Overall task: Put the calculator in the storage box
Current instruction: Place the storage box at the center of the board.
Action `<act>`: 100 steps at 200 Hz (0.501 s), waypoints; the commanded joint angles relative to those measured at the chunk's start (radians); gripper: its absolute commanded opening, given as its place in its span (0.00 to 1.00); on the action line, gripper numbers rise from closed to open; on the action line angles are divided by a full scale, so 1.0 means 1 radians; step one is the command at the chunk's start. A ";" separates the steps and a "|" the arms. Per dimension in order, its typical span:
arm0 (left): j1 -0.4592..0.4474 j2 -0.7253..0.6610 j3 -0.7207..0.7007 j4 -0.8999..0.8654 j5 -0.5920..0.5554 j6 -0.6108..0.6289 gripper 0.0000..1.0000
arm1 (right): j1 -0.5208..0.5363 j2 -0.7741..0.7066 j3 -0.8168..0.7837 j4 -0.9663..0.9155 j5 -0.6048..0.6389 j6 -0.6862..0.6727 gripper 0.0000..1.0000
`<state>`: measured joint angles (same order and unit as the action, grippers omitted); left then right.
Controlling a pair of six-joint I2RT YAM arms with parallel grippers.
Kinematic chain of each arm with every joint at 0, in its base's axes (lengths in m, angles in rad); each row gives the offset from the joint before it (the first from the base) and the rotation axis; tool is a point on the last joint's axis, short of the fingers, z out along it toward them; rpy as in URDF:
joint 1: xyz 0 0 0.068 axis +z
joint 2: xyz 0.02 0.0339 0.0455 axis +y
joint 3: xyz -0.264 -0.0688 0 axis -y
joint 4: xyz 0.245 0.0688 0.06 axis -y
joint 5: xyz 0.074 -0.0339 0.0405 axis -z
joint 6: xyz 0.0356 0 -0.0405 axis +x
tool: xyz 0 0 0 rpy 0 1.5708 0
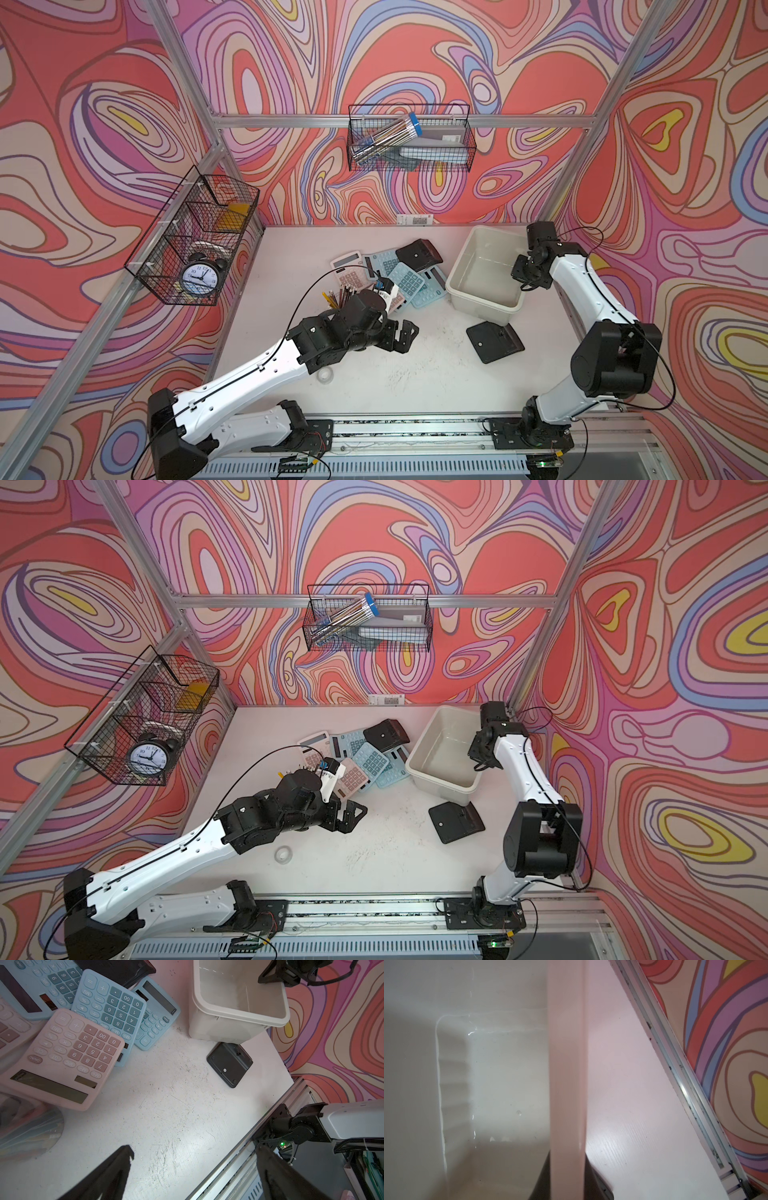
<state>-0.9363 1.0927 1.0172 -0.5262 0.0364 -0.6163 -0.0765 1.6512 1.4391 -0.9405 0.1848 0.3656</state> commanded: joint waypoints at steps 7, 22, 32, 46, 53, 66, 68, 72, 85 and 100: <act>0.001 0.015 -0.002 -0.012 -0.013 0.024 0.99 | -0.034 0.087 0.080 0.027 0.075 -0.095 0.11; 0.002 0.018 -0.002 -0.012 -0.015 0.025 0.99 | -0.050 0.113 0.113 0.025 0.087 -0.111 0.16; 0.005 0.023 0.000 -0.013 -0.013 0.026 0.99 | -0.060 0.115 0.131 0.028 0.068 -0.118 0.22; 0.008 0.031 0.006 -0.014 -0.009 0.029 0.99 | -0.062 0.115 0.166 0.023 0.057 -0.126 0.40; 0.010 0.038 0.010 -0.014 -0.006 0.032 0.99 | -0.062 0.128 0.187 0.013 0.058 -0.127 0.49; 0.011 0.048 0.016 -0.013 -0.002 0.034 0.99 | -0.061 0.148 0.227 -0.013 0.056 -0.129 0.58; 0.010 0.049 0.017 -0.012 -0.002 0.034 0.99 | -0.062 0.148 0.231 -0.018 0.057 -0.128 0.59; 0.012 0.052 0.017 -0.009 0.001 0.034 0.99 | -0.062 0.148 0.240 -0.027 0.058 -0.127 0.62; 0.012 0.064 0.017 0.000 0.005 0.034 0.99 | -0.062 0.127 0.239 -0.049 0.039 -0.115 0.69; 0.016 0.085 0.017 0.016 0.010 0.034 0.99 | -0.062 0.050 0.185 -0.046 -0.003 -0.090 0.80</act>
<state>-0.9283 1.1492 1.0172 -0.5262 0.0380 -0.5983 -0.1379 1.7744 1.6634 -0.9463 0.2234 0.2550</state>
